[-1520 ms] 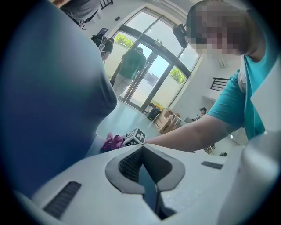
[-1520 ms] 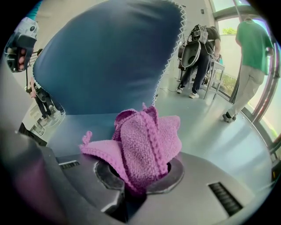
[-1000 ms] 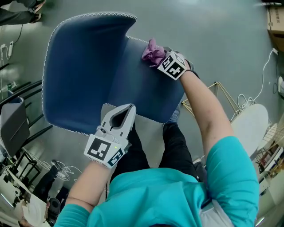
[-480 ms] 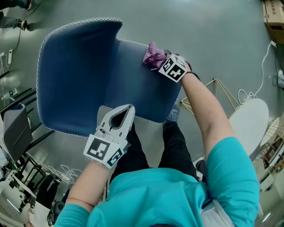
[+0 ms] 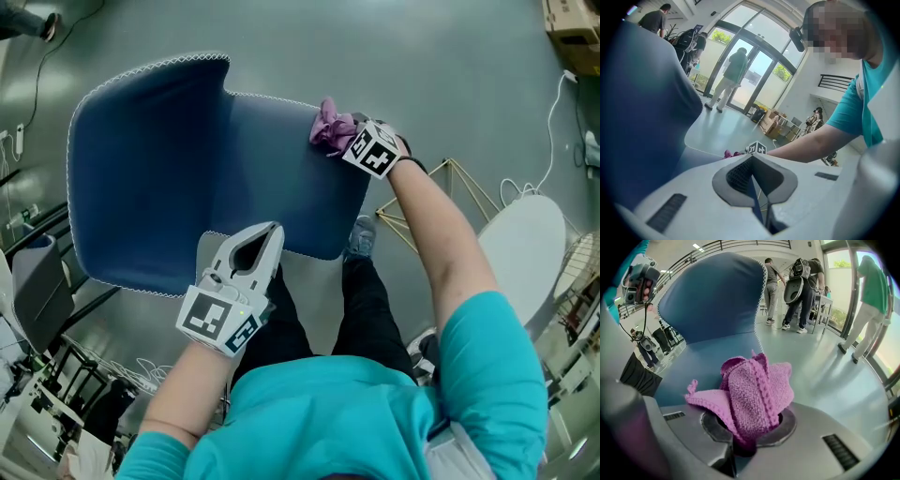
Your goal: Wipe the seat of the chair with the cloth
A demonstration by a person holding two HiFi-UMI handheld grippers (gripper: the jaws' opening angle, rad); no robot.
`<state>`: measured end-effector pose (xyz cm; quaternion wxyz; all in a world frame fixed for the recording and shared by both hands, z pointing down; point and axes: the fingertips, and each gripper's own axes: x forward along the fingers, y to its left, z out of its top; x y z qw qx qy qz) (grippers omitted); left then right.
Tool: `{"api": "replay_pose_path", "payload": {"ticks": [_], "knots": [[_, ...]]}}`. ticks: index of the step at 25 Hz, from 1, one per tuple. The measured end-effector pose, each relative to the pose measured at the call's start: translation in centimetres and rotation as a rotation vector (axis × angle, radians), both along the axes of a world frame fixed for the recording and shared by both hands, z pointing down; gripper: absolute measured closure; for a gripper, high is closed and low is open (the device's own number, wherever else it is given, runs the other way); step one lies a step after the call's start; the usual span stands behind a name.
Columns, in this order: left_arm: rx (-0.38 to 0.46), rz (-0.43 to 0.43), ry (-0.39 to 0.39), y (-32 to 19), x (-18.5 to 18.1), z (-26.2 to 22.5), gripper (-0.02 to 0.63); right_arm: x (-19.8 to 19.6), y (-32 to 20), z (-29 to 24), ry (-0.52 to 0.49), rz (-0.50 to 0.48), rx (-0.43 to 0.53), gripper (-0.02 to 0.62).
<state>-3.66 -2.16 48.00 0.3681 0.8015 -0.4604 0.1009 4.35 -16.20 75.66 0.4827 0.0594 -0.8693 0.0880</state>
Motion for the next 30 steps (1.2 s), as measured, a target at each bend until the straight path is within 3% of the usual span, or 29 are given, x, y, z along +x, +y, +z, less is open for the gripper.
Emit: {"api": "replay_pose_path", "payload": {"ticks": [18, 30], "knots": [[0.004, 0.045, -0.015, -0.7, 3.1, -0.4, 0.603, 7.2, 0.9, 0.1, 0.025, 0.048, -0.046, 0.534], [0.017, 0.081, -0.019, -1.3, 4.6, -1.2, 0.603, 12.9, 1.7, 1.3, 0.127, 0.080, -0.108, 0.534]]}}
